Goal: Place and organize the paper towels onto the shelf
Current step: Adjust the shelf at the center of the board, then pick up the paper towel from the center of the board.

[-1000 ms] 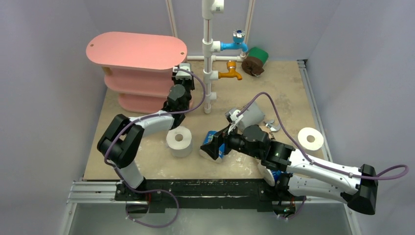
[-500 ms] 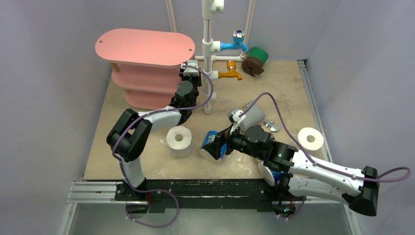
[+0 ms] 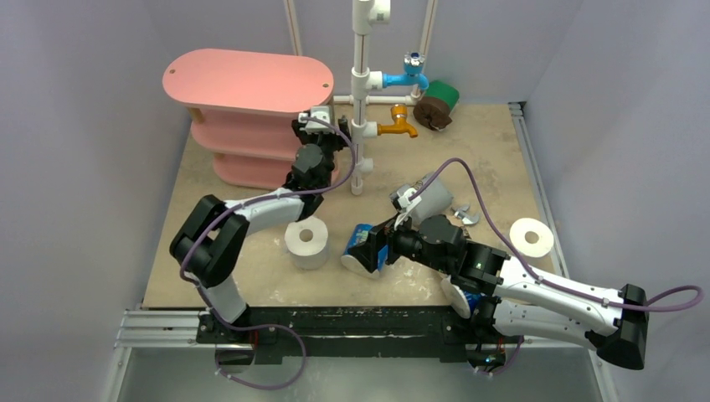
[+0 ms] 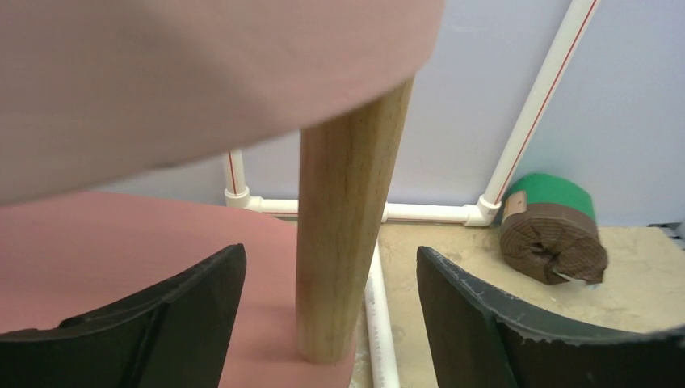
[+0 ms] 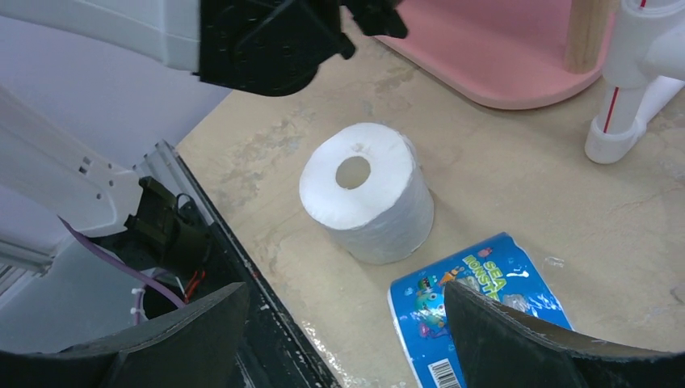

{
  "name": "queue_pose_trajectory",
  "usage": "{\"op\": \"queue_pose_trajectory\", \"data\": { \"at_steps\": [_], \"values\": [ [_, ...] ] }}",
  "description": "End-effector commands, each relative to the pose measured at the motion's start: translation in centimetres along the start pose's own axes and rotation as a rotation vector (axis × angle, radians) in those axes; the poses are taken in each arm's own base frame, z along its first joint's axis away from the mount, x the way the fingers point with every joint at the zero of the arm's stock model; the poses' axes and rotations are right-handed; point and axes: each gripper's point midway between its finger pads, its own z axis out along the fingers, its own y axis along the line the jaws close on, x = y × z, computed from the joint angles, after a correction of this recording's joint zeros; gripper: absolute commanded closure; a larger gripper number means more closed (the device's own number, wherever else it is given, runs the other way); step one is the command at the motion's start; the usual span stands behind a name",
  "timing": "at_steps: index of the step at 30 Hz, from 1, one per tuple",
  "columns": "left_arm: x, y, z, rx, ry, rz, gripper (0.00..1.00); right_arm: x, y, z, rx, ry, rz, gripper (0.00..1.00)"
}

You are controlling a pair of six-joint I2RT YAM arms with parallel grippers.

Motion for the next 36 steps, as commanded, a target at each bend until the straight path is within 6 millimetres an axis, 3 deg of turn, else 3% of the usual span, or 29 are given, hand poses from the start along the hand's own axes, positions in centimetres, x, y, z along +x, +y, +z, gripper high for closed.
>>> {"op": "queue_pose_trajectory", "data": {
  "at_steps": [1, 6, 13, 16, 18, 24, 28, 32, 36],
  "values": [
    [-6.6, -0.3, -2.5, 0.044, -0.132, -0.120, 0.19, -2.0, 0.1, -0.5, 0.014, -0.051, -0.016, 0.07],
    [-7.3, 1.8, -5.2, 0.026, -0.099, -0.105, 0.08, -2.4, -0.1, -0.5, 0.032, -0.065, -0.022, 0.07],
    [-7.5, 4.9, -9.8, 0.002, -0.028, -0.114, 0.02, -3.0, -0.1, -0.3, 0.041, -0.074, -0.027, 0.07],
    [-8.3, 6.0, -11.6, -0.014, 0.084, -0.083, 0.00, -2.6, -0.4, -0.3, 0.053, -0.065, -0.029, 0.07],
    [-9.9, 6.9, -13.5, -0.024, 0.129, -0.072, 0.00, -2.1, -0.7, -0.1, 0.064, -0.053, -0.031, 0.07],
    [-11.5, 11.3, -20.8, -0.080, 0.266, -0.134, 0.00, -1.8, -1.5, -0.1, 0.105, -0.056, -0.021, 0.06],
    [-10.3, 13.4, -25.0, -0.083, 0.386, -0.179, 0.00, -1.3, -2.1, 0.2, 0.127, -0.056, -0.003, 0.06],
    [-6.6, 16.0, -29.1, -0.195, 0.581, -0.169, 0.00, 0.1, -2.9, 0.8, 0.158, -0.034, 0.020, 0.07],
    [-4.3, 17.2, -31.2, -0.340, 0.737, -0.174, 0.00, 1.1, -3.7, 1.4, 0.192, -0.030, 0.039, 0.07]
  ]
}}
